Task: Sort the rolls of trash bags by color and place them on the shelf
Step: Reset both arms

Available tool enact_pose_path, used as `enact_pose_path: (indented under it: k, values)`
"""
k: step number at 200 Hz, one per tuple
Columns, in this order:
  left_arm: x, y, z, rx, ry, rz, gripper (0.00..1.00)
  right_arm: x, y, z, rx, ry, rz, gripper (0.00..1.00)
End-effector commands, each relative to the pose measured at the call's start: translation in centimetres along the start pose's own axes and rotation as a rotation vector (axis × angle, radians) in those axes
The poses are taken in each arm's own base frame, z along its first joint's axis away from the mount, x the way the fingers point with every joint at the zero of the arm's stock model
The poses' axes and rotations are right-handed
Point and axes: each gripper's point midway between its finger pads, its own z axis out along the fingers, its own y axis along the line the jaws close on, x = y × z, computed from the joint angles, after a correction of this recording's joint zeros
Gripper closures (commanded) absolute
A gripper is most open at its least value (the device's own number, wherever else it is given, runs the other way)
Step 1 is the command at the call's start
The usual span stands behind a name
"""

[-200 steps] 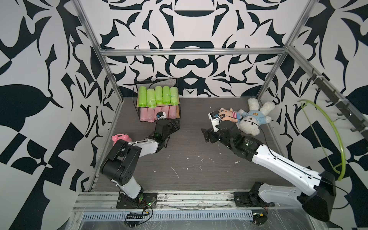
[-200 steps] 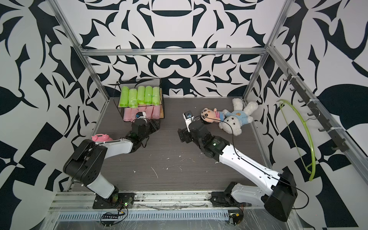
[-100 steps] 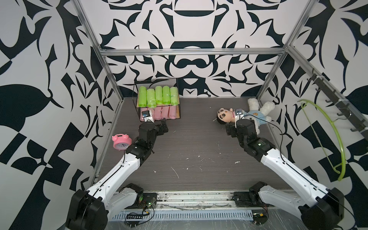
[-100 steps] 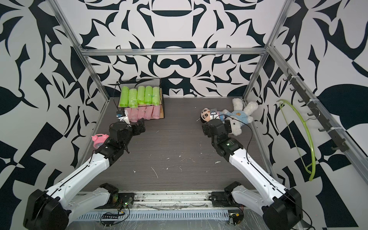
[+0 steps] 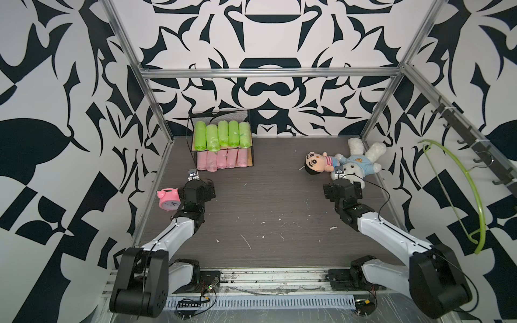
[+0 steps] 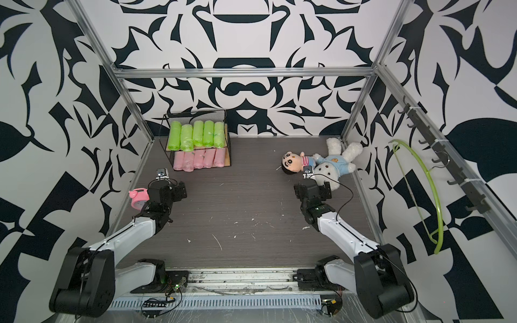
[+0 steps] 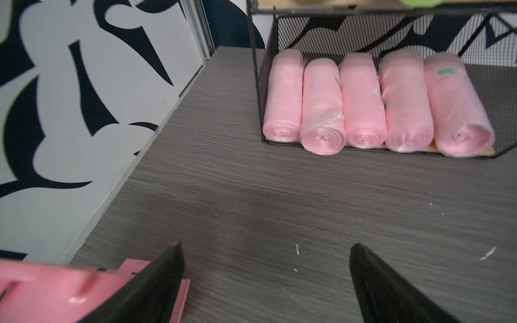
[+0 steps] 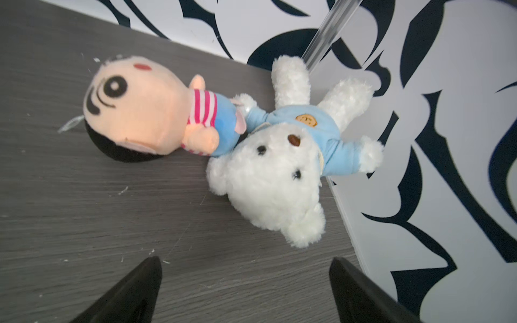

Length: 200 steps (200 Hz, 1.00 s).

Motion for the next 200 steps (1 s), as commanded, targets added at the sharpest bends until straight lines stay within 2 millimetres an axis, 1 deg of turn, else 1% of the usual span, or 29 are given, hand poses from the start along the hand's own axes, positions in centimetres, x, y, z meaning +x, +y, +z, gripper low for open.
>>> enact_pose_path:
  k: [1,17,29,47,59,70,76,81,85,92,101,110,117,124,134,141,151,200]
  values:
    - [-2.2,-1.5,1.1,0.077,-0.116,0.018,0.0,-1.9,0.7,0.9,-0.045,-0.109,0.063,0.0]
    - [-1.8,-2.2,2.2,0.106,-0.104,0.049,0.0,-1.4,1.3,1.8,-0.095,-0.11,0.079,0.0]
    - [-1.5,-2.8,2.7,0.129,-0.107,0.07,0.0,-1.5,1.7,2.1,-0.152,-0.146,0.109,0.0]
    - [-0.4,-3.2,3.4,0.172,-0.105,0.075,0.0,-1.2,1.8,2.5,-0.2,-0.179,0.158,0.0]
    - [-0.1,-2.8,3.6,0.187,-0.125,0.043,0.0,-0.9,1.7,2.8,-0.2,-0.198,0.162,0.0]
    - [0.7,-2.1,4.0,0.212,-0.098,-0.002,0.0,-0.6,1.6,3.1,-0.198,-0.207,0.169,0.0]
    - [0.4,-1.9,4.2,0.21,-0.131,-0.016,0.0,-0.3,1.7,3.4,-0.206,-0.204,0.172,0.0]
    - [0.3,-1.9,4.2,0.211,-0.141,-0.02,0.0,0.1,1.7,3.7,-0.206,-0.195,0.172,0.0]
    - [0.6,-1.9,4.2,0.216,-0.125,-0.018,0.0,0.4,2.4,3.9,-0.242,-0.195,0.168,0.0]
    - [0.9,-2.0,4.2,0.22,-0.089,-0.015,0.0,0.8,2.8,4.2,-0.25,-0.203,0.167,0.0]
    - [0.7,-1.9,4.3,0.222,-0.097,-0.021,0.0,1.7,3.1,4.7,-0.252,-0.207,0.166,0.0]
    - [0.6,-1.9,4.3,0.222,-0.114,-0.022,0.0,1.0,2.7,4.9,-0.234,-0.244,0.182,0.0]
    - [0.7,-1.9,4.3,0.222,-0.101,-0.023,0.0,1.6,2.9,5.0,-0.254,-0.193,0.179,0.0]
    - [0.8,-1.9,4.3,0.22,-0.088,-0.027,0.0,1.7,3.1,5.1,-0.278,-0.177,0.181,0.0]
    - [0.7,-1.8,4.3,0.216,-0.096,-0.029,0.0,1.4,3.1,5.4,-0.277,-0.181,0.183,0.0]
    - [0.7,-1.8,4.3,0.216,-0.098,-0.031,0.0,1.7,3.2,5.8,-0.28,-0.142,0.18,0.0]
    - [0.7,-1.8,4.3,0.216,-0.094,-0.029,0.0,1.6,2.9,6.1,-0.281,-0.145,0.202,0.0]
    - [0.8,-1.8,4.3,0.215,-0.094,-0.028,0.0,1.7,2.7,6.1,-0.276,-0.137,0.206,0.0]
